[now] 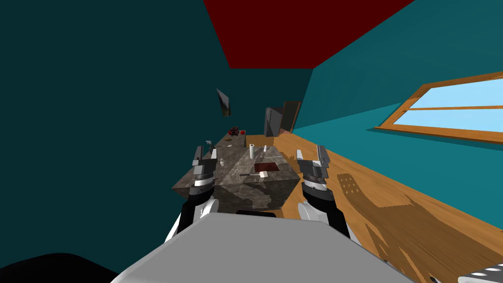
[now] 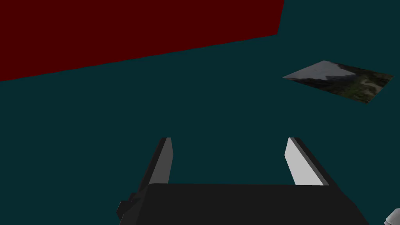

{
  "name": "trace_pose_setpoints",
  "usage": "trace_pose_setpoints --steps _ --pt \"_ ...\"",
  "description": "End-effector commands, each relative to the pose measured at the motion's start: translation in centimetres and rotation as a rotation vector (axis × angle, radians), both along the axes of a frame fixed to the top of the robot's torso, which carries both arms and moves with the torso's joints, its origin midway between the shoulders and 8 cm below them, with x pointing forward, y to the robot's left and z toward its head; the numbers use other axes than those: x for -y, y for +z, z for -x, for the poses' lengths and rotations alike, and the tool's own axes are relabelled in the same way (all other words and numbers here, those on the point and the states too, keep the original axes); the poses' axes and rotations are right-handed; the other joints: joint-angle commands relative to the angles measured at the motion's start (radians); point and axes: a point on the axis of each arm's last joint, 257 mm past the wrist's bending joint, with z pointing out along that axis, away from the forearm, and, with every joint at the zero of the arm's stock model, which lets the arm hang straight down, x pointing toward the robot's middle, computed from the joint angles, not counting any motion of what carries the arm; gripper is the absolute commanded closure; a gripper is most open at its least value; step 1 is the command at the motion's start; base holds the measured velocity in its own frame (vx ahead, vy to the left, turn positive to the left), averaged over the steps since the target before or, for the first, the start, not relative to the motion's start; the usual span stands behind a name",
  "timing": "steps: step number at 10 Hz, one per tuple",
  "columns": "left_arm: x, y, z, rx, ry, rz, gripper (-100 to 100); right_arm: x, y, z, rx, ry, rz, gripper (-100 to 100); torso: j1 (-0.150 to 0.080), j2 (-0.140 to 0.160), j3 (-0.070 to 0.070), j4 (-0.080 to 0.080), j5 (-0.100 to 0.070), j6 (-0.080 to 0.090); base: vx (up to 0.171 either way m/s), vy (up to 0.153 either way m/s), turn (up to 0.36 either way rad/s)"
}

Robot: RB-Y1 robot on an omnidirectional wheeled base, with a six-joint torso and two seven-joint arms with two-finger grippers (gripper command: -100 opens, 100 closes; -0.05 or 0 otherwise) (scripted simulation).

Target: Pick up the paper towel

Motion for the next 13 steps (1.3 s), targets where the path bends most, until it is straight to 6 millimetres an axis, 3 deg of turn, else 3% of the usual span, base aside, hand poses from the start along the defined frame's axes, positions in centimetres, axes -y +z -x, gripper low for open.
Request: trace_pose_setpoints --steps 1,10,13 --pt "0.2 -0.8 -1.0 -0.017 -0.034 0.006 -100 0.0 0.0 0.0 0.000 0.000 0.000 0 0.000 0.000 0.000 0.000 0.000 0.000 -0.003 -0.049 0.035" --pt "-1.2 -5.6 -8.6 -0.099 -0.190 0.210 -100 0.0 0.0 0.0 0.000 0.000 0.000 0 -0.009 0.001 0.000 0.000 -0.002 0.000 -0.021 -0.135 0.041" --pt "-1.7 -6.8 -10.3 -0.121 -0.206 0.252 -100 0.0 0.0 0.0 0.000 0.000 0.000 0 -0.008 0.000 0.000 0.000 -0.002 0.000 -0.005 -0.109 0.016"
